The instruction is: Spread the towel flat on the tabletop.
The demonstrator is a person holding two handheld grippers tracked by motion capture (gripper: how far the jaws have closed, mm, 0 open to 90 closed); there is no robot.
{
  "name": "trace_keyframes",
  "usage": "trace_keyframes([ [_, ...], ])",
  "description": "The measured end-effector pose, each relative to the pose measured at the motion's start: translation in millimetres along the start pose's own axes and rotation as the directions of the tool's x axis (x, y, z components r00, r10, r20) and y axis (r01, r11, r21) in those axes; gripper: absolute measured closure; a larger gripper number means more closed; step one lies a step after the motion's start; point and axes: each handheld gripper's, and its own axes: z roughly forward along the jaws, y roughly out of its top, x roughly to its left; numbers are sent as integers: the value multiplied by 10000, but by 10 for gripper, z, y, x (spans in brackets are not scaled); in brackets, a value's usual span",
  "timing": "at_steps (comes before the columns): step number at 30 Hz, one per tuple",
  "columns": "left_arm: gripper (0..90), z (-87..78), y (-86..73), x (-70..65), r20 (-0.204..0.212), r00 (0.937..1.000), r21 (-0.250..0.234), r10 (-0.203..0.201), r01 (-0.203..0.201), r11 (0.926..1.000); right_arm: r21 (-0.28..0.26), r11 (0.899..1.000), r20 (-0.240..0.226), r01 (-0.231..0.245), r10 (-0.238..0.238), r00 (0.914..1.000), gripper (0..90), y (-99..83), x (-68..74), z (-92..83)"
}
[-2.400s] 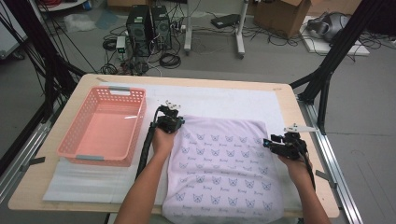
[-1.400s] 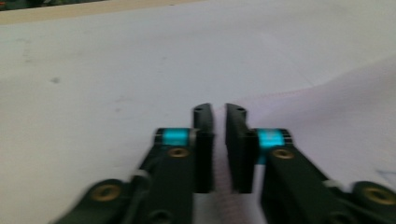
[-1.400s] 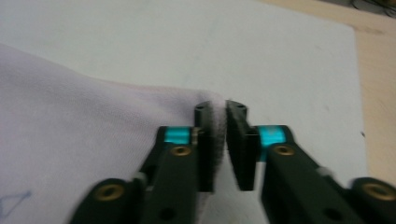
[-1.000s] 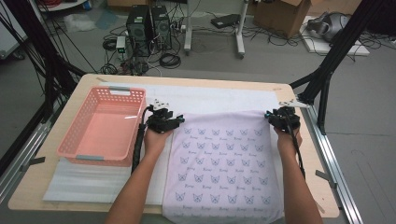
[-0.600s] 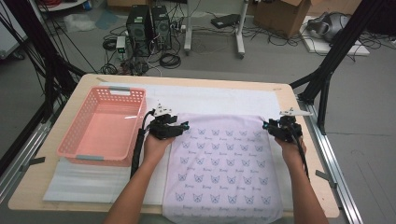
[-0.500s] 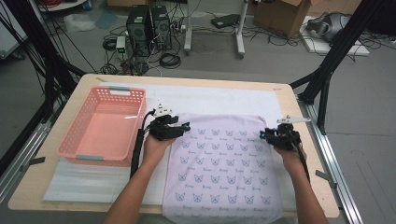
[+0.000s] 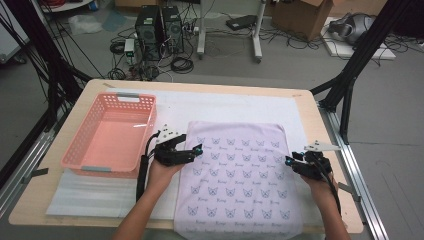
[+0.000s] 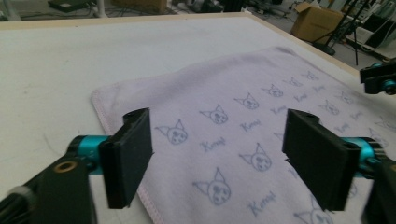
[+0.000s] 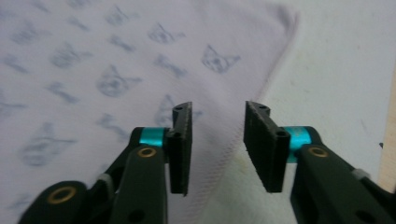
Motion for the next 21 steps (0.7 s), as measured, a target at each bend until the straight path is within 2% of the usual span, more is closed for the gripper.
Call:
trace_keyframes([
  [2, 205, -61, -37, -27, 94, 9999, -15, 86, -86, 10000, -542, 9981, -258, -276, 263, 9993, 483, -33, 68, -130],
  [4, 206, -112, -76, -42, 265, 9996, -56, 99, -98, 9999, -662, 9974, -406, -272, 245, 9989, 416, -62, 145, -220],
  [5, 206, -145, -108, -41, 393, 9992, -147, 47, -41, 9999, -676, 9974, -484, -266, 234, 9986, 387, -71, 174, -248],
  [8, 202, -183, -156, -28, 423, 9991, -214, -11, 20, 9998, -538, 9985, -644, -82, 48, 9979, 305, -98, 268, -329],
  [10, 202, -194, -156, -33, 367, 9993, -151, -23, 28, 9999, -445, 9988, -780, -225, 189, 9968, 259, -133, 283, -343],
  [12, 203, -228, -190, -60, 509, 9987, -263, 53, -39, 9996, -483, 9986, -682, -219, 186, 9975, 240, -187, 285, -347],
  [16, 207, -253, -250, -72, 514, 9982, -178, 305, -296, 9994, -591, 9978, -566, -306, 272, 9980, 210, -278, 276, -356],
  [21, 225, -273, -252, -26, 404, 9988, -238, 264, -255, 9994, -1175, 9922, -609, -423, 353, 9975, 200, -267, 240, -405],
])
